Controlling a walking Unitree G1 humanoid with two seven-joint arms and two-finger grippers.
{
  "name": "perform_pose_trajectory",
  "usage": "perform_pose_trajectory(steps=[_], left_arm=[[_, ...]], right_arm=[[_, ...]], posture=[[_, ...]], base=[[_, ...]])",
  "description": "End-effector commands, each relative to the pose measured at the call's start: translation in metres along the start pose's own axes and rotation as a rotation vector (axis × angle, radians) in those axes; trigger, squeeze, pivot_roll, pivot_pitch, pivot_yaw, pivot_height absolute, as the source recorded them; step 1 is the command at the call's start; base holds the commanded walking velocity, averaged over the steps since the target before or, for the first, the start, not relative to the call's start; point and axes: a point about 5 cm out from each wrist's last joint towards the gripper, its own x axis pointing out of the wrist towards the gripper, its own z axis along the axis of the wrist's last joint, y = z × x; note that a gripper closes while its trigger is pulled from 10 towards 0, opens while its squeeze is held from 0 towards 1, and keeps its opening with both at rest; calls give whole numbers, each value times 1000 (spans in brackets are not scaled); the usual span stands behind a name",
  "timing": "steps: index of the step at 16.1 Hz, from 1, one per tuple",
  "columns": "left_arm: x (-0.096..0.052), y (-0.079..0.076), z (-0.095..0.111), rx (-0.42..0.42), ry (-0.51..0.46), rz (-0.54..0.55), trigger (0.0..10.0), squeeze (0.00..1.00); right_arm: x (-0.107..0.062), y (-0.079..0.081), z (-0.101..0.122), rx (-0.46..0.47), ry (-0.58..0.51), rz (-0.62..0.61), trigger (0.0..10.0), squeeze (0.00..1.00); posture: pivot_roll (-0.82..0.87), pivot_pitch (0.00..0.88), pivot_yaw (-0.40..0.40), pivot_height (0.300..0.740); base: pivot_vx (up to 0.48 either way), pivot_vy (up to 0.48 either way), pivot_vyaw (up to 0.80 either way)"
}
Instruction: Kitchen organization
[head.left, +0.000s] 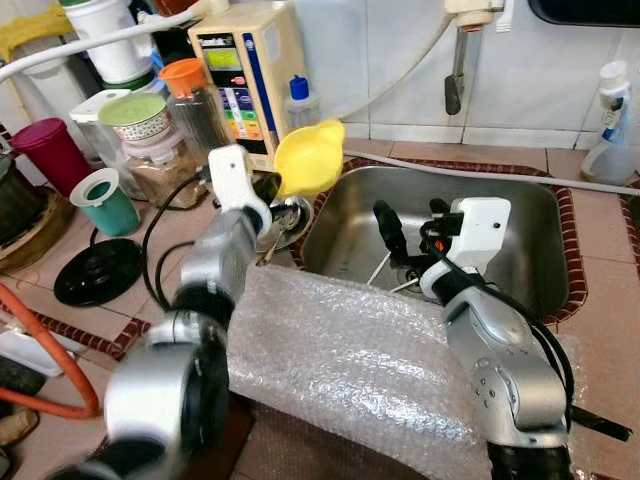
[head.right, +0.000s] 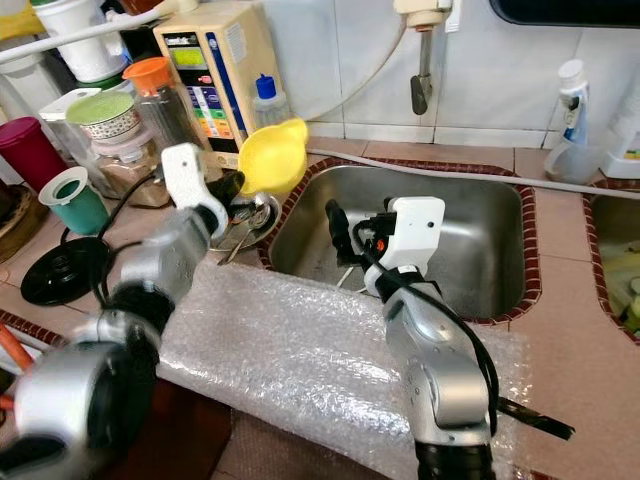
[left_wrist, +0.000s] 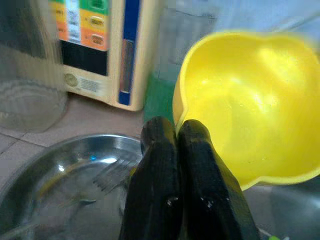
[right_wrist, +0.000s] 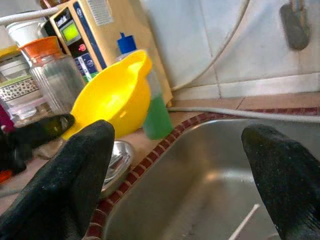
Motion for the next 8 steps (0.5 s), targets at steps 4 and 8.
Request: perform_pose_trajectory(steps=[4,8], left_arm=[[-10,-24,-8,98,-82,-110,0,0],[-17,-43,-3,164,-171,-171,0,0]], right_arm=[[21,14,7,160,4,16,10000,0],[35,10,6,247,30,-53,10000,0]], posture=[[34,0,130,740],[42,0,114,740]], base=[[0,0,0],[0,0,0]])
